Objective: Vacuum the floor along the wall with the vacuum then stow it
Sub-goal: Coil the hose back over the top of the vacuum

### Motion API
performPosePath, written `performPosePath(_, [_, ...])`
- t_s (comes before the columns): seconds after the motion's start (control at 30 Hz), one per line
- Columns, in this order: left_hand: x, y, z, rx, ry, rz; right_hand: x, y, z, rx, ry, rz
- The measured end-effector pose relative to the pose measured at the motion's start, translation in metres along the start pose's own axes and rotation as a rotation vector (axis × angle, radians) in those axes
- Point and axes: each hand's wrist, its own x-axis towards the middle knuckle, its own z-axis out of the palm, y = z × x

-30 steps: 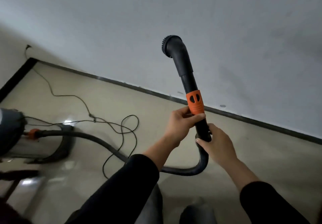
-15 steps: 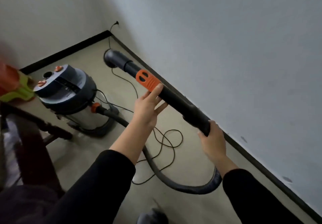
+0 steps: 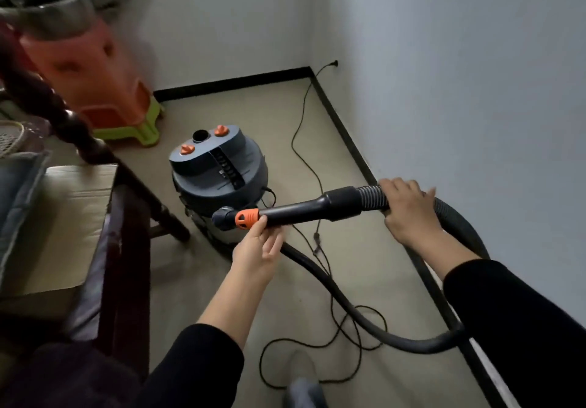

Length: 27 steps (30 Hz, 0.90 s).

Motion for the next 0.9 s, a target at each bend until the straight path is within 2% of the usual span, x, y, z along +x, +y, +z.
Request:
performPosePath(0.07, [0.023, 0.015, -0.002, 0.274, 0.102, 0.122, 0.037, -0.022, 0.002, -0.042, -0.041, -0.093])
performPosePath(0.17, [0.056, 0.034, -0.008, 0.918, 0.195, 0.381, 0.081, -0.064, 0.01, -0.104, -0.116, -0.236])
performPosePath(0.23, [0.071, 0.047, -0.007, 1.173, 0.135, 0.481, 0.105, -0.093, 0.017, -0.144, -0.161, -0.321])
performPosePath(0.37, [0.115, 0.08, 0.002, 1.418, -0.067, 0.554, 0.153, -0.15, 0.028, -0.196, -0.253, -0.47])
performPosePath(0.47, [0.148, 0.107, 0.006, 1.423, -0.109, 0.518, 0.192, -0.187, 0.035, -0.217, -0.292, -0.554])
performPosePath(0.6, [0.191, 0.149, 0.008, 1.356, 0.01, 0.541, 0.248, -0.229, 0.046, -0.221, -0.341, -0.634])
performPosePath(0.73, [0.229, 0.184, 0.008, 1.242, 0.029, 0.495, 0.295, -0.262, 0.062, -0.183, -0.268, -0.7])
performPosePath(0.83, [0.254, 0.196, 0.009, 1.124, 0.035, 0.438, 0.324, -0.286, 0.069, -0.108, -0.328, -0.645])
performPosePath(0.9, [0.271, 0.201, 0.008, 1.072, 0.062, 0.419, 0.346, -0.3, 0.075, 0.112, -0.439, -0.528])
